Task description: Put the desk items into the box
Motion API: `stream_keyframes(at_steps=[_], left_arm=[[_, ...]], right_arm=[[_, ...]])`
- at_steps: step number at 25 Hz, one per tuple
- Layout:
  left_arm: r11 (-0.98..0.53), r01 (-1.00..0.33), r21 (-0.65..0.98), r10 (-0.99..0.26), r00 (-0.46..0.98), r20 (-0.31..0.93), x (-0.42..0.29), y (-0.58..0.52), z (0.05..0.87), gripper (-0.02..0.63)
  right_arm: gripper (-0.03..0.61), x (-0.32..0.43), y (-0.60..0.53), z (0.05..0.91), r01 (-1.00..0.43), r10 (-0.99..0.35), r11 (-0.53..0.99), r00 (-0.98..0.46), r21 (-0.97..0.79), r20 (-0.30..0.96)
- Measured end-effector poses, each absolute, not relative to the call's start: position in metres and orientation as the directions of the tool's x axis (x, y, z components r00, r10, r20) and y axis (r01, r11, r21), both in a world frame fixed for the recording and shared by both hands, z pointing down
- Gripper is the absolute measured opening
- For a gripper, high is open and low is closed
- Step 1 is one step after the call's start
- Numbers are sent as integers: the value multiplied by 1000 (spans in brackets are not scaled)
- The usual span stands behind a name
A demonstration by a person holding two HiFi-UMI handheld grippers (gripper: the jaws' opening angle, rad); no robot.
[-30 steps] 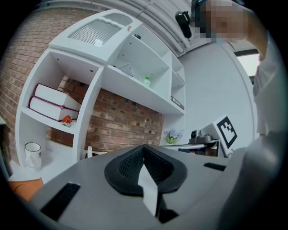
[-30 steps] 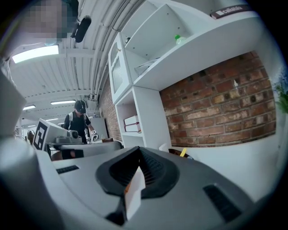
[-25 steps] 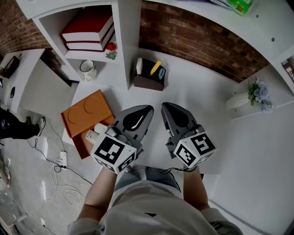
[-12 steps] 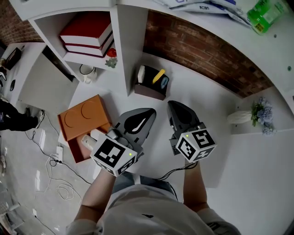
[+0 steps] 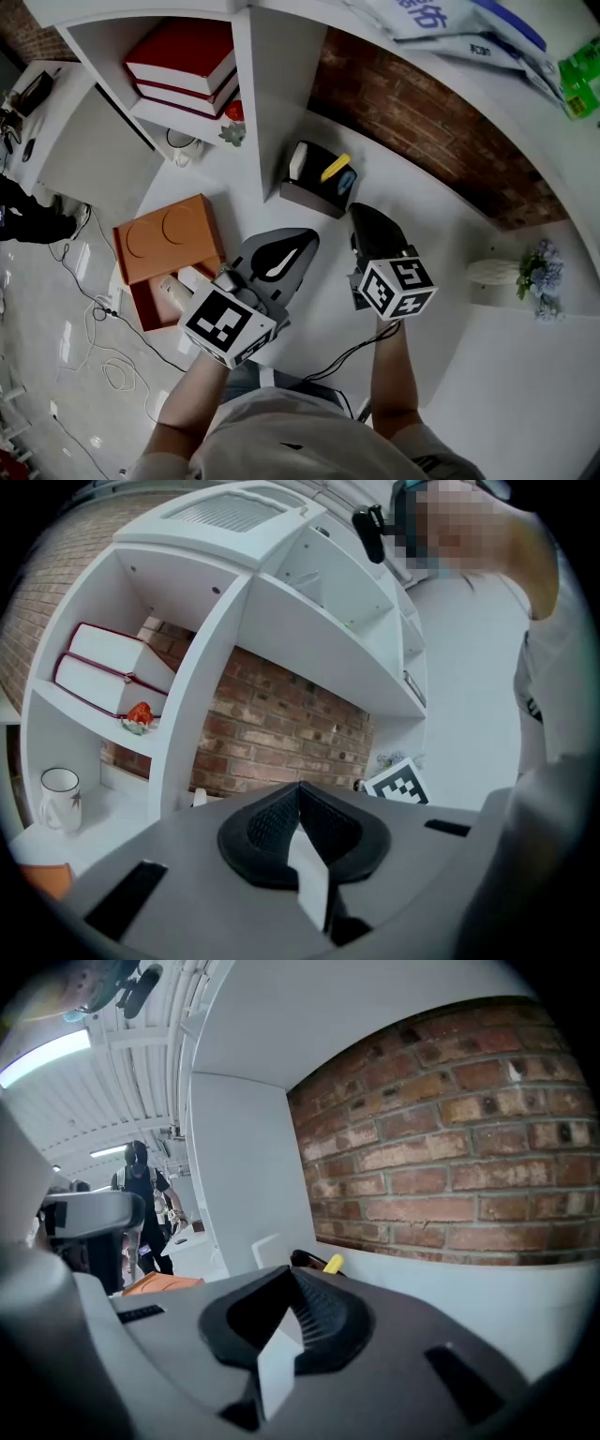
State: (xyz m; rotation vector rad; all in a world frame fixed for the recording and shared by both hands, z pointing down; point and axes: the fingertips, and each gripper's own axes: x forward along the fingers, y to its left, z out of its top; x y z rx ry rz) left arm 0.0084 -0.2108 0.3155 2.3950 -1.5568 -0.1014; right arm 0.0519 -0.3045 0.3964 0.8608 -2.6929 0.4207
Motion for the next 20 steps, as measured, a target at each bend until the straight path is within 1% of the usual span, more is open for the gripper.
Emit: stream_keyframes(at_steps=[9, 13, 17, 20], left_arm=[[-349, -893, 283, -913, 392, 114, -1, -217, 326, 12], [-338, -896, 287, -916, 384, 119, -4, -216, 328, 12], [-322, -902, 289, -921, 370, 127, -9, -214, 331, 12], [-310, -905, 292, -924, 359, 131, -12, -212, 333, 12]], right_arm=[[14, 43, -339, 423, -607, -499, 763, -771, -222, 396], [15, 35, -354, 429, -603, -487, 773, -764, -199, 424], [37, 26, -370, 433, -608, -485, 772, -752, -184, 447], [49, 23, -381, 439, -622, -486, 755, -744, -208, 459]])
